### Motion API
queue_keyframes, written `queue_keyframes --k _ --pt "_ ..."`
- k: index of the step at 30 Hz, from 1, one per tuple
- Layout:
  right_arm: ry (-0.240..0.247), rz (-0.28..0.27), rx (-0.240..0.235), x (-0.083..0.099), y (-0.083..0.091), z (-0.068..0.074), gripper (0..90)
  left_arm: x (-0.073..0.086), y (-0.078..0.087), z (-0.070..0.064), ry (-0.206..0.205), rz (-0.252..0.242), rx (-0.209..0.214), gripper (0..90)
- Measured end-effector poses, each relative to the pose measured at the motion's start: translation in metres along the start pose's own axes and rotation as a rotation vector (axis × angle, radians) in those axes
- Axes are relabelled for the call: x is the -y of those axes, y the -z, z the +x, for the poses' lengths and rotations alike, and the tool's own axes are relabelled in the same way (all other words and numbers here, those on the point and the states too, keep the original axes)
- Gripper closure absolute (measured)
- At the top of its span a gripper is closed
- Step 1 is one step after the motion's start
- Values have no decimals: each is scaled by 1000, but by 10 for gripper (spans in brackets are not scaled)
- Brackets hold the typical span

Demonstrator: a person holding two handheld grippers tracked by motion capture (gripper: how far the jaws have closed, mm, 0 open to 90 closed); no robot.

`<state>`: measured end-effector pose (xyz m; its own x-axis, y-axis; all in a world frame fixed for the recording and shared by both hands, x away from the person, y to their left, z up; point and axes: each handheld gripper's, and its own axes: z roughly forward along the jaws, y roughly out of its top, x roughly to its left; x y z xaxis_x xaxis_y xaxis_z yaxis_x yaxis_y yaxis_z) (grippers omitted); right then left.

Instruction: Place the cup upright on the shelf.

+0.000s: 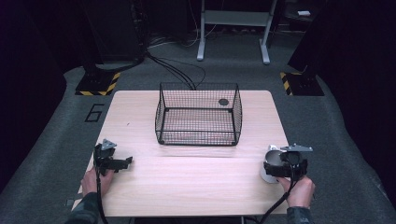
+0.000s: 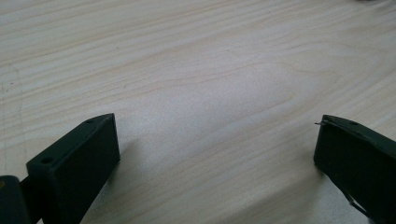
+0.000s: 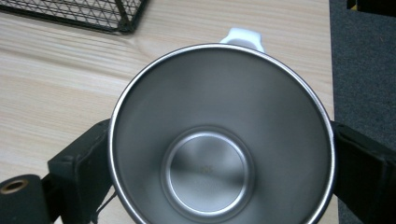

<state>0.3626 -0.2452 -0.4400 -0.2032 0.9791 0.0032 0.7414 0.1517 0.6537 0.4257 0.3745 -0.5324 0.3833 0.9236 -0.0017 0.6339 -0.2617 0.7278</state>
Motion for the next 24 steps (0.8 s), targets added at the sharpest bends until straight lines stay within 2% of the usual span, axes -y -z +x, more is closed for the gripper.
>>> queue_keyframes --k 10,19,24 --pt "45 -27 -59 -14 17 19 57 0 0 0 0 0 0 3" --pt "91 -40 -106 -27 24 32 57 0 0 1 -10 2 -2 3" --pt "119 -50 -139 -35 28 44 57 0 0 1 -10 3 -1 3"
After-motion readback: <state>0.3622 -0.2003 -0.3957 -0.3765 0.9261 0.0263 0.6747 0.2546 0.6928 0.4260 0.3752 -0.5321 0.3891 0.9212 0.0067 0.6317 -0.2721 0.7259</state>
